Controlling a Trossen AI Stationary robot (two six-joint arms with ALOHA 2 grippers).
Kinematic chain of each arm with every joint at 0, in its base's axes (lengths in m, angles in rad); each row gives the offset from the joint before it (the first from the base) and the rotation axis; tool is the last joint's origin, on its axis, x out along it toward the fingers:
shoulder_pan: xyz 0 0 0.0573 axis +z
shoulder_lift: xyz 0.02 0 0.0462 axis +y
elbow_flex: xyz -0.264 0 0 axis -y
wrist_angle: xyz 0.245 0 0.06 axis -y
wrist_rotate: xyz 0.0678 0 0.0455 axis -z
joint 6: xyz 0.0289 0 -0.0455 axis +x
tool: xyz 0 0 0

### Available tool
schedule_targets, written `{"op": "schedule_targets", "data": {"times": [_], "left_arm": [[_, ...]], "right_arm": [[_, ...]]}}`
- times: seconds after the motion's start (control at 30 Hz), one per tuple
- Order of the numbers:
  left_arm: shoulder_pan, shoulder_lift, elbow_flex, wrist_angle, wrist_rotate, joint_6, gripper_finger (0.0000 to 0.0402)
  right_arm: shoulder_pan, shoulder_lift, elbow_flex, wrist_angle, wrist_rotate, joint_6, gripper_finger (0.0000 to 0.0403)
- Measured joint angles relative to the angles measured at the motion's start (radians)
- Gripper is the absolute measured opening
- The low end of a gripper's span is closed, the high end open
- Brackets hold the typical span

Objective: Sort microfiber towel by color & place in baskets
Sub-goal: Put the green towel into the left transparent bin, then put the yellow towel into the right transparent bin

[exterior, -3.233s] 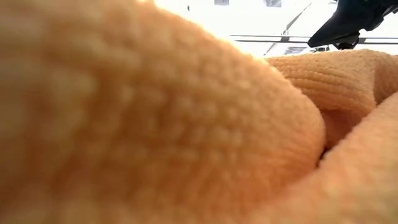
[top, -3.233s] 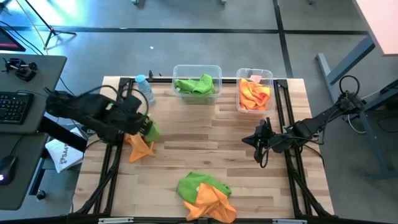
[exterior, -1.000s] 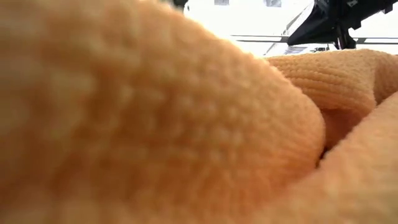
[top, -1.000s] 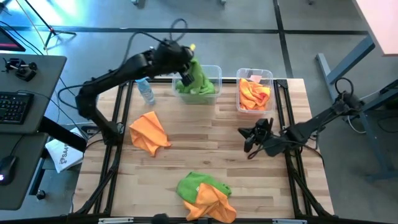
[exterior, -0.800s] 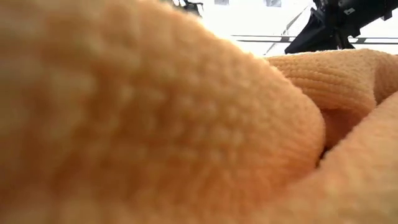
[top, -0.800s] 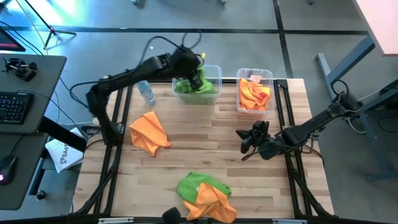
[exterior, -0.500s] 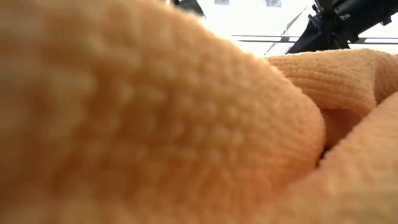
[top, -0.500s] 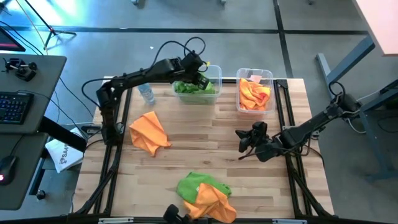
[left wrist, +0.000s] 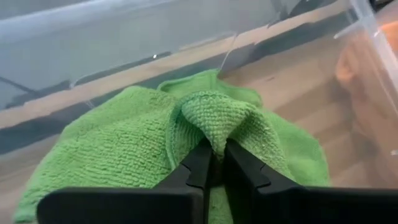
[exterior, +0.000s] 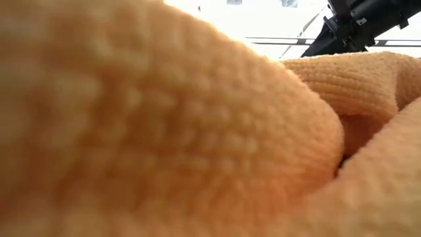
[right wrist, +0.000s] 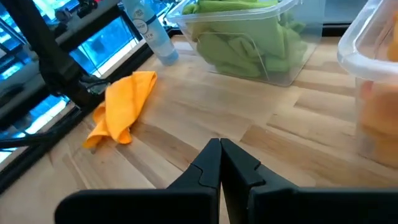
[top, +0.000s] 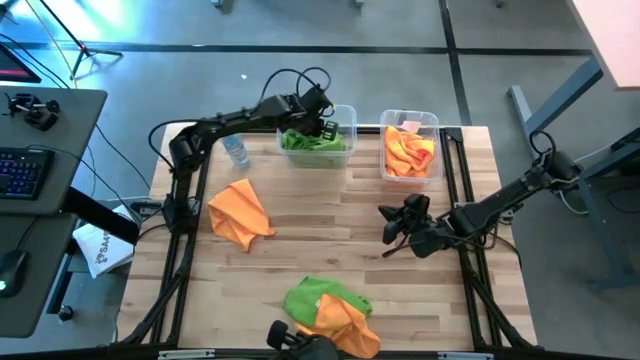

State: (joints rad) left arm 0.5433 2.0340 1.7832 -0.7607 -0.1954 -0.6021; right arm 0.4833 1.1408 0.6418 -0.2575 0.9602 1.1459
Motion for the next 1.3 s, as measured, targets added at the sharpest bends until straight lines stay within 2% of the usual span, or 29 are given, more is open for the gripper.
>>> {"op": "schedule_targets", "data": {"times": [0.17, 0.4, 0.57, 0.73, 0.9, 1.03, 1.13, 1.23, 1.3], "left_arm": [[-0.009, 0.002, 0.0, 0.038, -0.005, 0.009, 0.0047], [-0.01, -0.001, 0.0, 0.062, -0.006, -0.037, 0.0106], [-0.005, -0.022, 0.0, 0.045, 0.062, -0.032, 0.0131], [-0.012, -0.092, 0.0, -0.027, 0.078, -0.077, 0.0133], [-0.054, -0.191, 0.002, -0.119, 0.016, -0.073, 0.0133], [-0.111, -0.258, 0.002, -0.2, -0.027, -0.022, 0.0133], [-0.189, -0.314, 0.002, -0.244, -0.066, 0.056, 0.0133], [-0.259, -0.352, 0.001, -0.339, -0.097, 0.131, 0.0113], [-0.3, -0.378, -0.021, -0.348, -0.104, 0.172, 0.0077]], "right_arm": [[-0.016, 0.0, 0.0, 0.0, -0.014, -0.084, 0.0], [-0.042, 0.0, 0.0, 0.0, -0.101, -0.226, 0.0], [-0.046, -0.004, 0.0, -0.013, -0.133, -0.31, 0.0], [-0.046, -0.004, 0.0, -0.034, -0.162, -0.354, 0.0], [-0.046, -0.004, 0.0, -0.058, -0.194, -0.355, 0.0], [-0.05, -0.004, 0.0, -0.06, -0.196, -0.353, 0.0], [-0.063, -0.003, 0.0, -0.059, -0.24, -0.338, 0.0], [-0.075, -0.003, 0.0, -0.044, -0.297, -0.336, 0.0], [-0.079, -0.003, 0.0, -0.024, -0.315, -0.337, 0.0]]}}
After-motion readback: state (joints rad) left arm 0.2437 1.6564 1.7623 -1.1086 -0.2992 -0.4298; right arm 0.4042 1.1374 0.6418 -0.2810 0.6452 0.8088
